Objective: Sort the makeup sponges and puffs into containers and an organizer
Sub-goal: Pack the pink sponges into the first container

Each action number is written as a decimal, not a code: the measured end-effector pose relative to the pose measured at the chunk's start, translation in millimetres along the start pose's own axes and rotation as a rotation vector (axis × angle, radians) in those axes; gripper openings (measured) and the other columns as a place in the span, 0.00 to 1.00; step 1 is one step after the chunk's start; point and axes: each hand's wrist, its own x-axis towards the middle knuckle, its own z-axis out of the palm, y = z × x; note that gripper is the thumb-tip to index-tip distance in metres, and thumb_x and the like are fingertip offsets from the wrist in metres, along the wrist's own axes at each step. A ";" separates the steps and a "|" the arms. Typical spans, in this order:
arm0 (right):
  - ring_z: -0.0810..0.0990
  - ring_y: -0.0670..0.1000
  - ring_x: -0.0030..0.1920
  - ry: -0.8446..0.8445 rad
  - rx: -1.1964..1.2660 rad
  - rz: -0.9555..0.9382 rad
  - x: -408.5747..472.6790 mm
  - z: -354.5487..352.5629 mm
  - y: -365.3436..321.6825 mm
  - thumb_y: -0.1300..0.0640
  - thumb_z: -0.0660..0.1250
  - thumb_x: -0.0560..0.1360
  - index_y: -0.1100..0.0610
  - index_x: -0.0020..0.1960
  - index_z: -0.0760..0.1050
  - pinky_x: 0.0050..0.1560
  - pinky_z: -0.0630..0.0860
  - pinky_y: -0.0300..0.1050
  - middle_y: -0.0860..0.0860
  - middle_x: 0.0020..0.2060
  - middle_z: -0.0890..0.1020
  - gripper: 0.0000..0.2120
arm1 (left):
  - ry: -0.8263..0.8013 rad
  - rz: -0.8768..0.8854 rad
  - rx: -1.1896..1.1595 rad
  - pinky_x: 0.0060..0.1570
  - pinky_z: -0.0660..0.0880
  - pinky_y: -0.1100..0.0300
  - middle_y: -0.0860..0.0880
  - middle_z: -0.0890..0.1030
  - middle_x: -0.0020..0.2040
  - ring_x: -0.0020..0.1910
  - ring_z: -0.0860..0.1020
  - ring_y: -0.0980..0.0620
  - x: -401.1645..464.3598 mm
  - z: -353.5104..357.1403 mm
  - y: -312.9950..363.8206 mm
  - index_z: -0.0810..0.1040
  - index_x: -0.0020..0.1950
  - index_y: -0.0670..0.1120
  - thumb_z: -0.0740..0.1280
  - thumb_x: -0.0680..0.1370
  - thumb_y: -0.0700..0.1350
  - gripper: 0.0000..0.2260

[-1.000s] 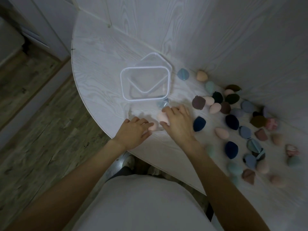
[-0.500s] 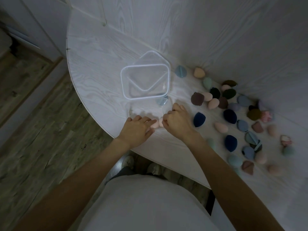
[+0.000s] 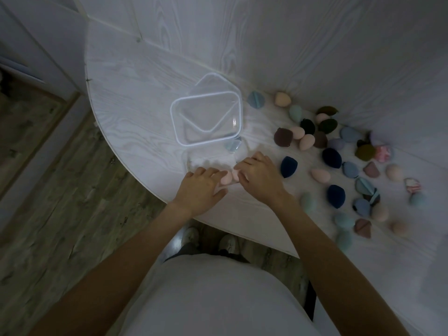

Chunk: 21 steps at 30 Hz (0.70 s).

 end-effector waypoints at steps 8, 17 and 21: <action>0.77 0.55 0.42 0.129 0.153 0.059 -13.0 -21.4 -3.2 0.61 0.64 0.73 0.58 0.51 0.80 0.42 0.72 0.48 0.54 0.42 0.83 0.09 | 0.423 0.147 -0.109 0.41 0.74 0.57 0.48 0.83 0.45 0.42 0.80 0.48 1.5 -9.1 4.6 0.81 0.53 0.45 0.60 0.76 0.48 0.13; 0.77 0.58 0.50 0.225 0.175 0.598 -77.4 -36.7 107.2 0.63 0.64 0.74 0.59 0.57 0.77 0.48 0.70 0.46 0.56 0.50 0.81 0.12 | 0.237 0.349 -0.254 0.48 0.70 0.63 0.46 0.80 0.54 0.49 0.77 0.49 105.5 -24.5 81.8 0.77 0.59 0.44 0.67 0.74 0.46 0.15; 0.75 0.61 0.56 0.047 0.085 0.591 -84.5 -21.9 159.6 0.58 0.71 0.71 0.60 0.59 0.75 0.56 0.69 0.52 0.59 0.55 0.79 0.17 | 0.115 0.308 -0.163 0.49 0.70 0.56 0.41 0.78 0.56 0.51 0.75 0.43 175.4 -10.2 115.2 0.75 0.61 0.42 0.69 0.72 0.43 0.18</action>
